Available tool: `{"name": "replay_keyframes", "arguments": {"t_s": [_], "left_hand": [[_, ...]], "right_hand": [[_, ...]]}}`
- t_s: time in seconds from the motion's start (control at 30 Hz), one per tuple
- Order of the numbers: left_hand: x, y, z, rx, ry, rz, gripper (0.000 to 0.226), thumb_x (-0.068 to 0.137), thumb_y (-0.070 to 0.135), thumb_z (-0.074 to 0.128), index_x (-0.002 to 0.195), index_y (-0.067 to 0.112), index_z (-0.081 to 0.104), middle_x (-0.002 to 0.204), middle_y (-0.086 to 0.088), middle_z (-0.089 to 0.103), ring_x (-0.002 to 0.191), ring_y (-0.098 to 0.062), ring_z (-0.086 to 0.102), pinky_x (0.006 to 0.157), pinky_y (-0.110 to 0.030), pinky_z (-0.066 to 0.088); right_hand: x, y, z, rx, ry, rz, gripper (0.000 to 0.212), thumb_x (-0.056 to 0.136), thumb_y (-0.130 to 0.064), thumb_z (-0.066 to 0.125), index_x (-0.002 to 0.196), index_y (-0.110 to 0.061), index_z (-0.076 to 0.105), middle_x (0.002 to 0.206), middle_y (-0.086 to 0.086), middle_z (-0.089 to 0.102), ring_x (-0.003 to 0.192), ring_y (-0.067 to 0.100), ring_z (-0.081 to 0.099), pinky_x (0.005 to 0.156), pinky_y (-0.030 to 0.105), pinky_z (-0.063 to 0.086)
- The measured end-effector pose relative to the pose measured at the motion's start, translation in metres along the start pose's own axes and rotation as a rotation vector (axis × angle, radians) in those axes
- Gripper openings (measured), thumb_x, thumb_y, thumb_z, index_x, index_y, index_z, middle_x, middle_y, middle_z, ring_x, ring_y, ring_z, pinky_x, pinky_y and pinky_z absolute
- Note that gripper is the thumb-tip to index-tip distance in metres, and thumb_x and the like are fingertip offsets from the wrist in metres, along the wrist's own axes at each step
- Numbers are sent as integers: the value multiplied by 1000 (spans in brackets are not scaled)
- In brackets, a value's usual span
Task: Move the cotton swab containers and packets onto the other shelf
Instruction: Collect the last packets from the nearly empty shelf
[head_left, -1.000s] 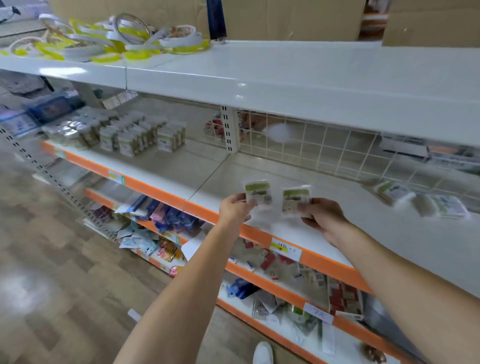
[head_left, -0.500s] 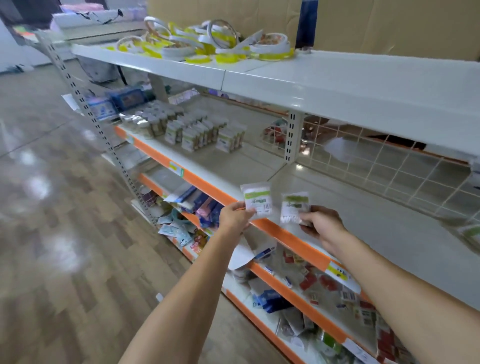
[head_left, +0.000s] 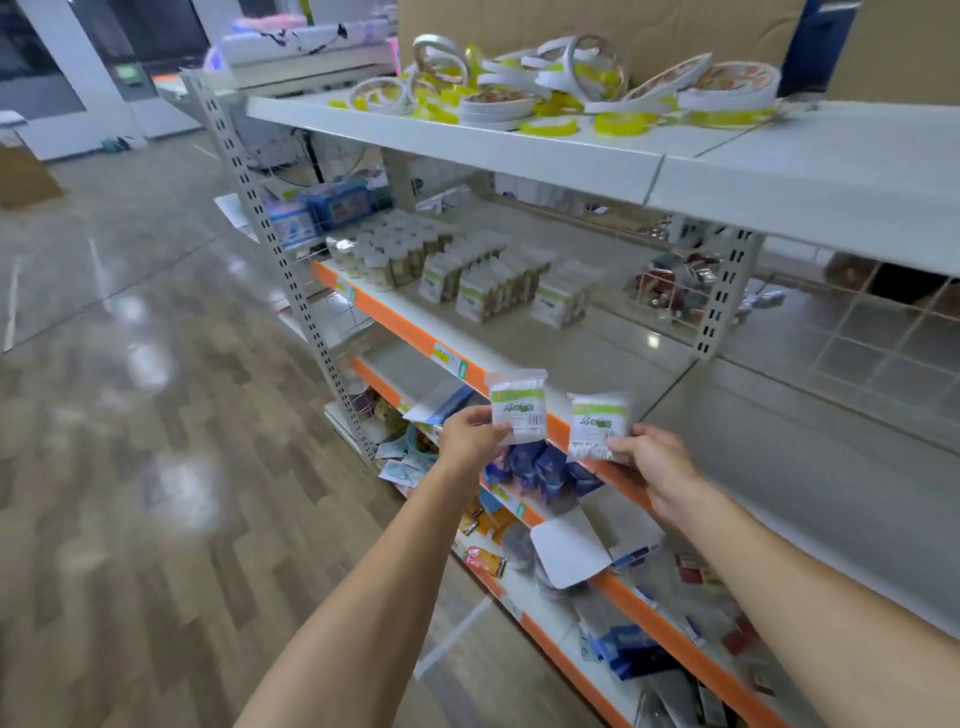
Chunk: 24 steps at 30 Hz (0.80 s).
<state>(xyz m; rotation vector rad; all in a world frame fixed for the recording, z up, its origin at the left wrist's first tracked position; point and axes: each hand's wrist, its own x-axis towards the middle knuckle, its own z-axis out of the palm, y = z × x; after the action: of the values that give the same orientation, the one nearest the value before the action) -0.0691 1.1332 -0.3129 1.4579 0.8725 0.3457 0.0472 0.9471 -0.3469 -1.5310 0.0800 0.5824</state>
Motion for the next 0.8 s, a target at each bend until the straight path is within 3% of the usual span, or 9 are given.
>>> {"name": "replay_keyframes", "arguments": {"t_s": [0.13, 0.3, 0.4, 0.47, 0.57, 0.8], "left_hand": [[26, 6, -18, 10, 0, -9, 22, 92, 4, 66, 113, 11, 66, 102, -4, 68, 92, -21, 66, 79, -33, 55], [64, 15, -28, 14, -3, 11, 19, 93, 4, 65, 110, 11, 66, 102, 0, 68, 88, -17, 67, 67, -24, 52], [93, 21, -27, 55, -7, 28, 21, 94, 6, 64, 114, 11, 67, 109, -2, 70, 98, -22, 68, 80, -35, 56], [114, 27, -25, 76, -10, 51, 19, 93, 8, 64, 112, 13, 68, 108, -1, 70, 101, -21, 67, 89, -37, 55], [141, 37, -17, 126, -21, 84, 18, 92, 10, 66, 108, 16, 69, 104, 2, 71, 101, -17, 67, 91, -33, 53], [191, 58, 9, 227, -41, 164, 22, 92, 13, 66, 112, 16, 73, 104, -1, 75, 98, -21, 69, 86, -34, 54]], "right_hand": [[14, -6, 27, 11, 3, -13, 20, 84, 4, 65, 92, -14, 71, 95, 11, 77, 85, 27, 72, 79, 43, 59], [42, -16, 52, 47, -10, -23, 22, 87, 5, 62, 97, -14, 69, 98, 12, 77, 91, 29, 72, 86, 45, 58], [65, -27, 64, 110, 33, -27, 26, 86, 9, 61, 91, -15, 65, 93, 10, 72, 81, 21, 68, 74, 32, 56], [81, -36, 69, 135, 36, -27, 26, 86, 10, 62, 91, -16, 64, 91, 8, 70, 81, 19, 66, 73, 30, 55], [100, -50, 72, 135, 27, -39, 26, 85, 10, 63, 100, -12, 66, 95, 9, 71, 87, 21, 67, 75, 31, 54], [131, -70, 60, 47, 44, -114, 26, 82, 6, 66, 98, -14, 72, 105, 10, 76, 95, 20, 71, 80, 30, 56]]}}
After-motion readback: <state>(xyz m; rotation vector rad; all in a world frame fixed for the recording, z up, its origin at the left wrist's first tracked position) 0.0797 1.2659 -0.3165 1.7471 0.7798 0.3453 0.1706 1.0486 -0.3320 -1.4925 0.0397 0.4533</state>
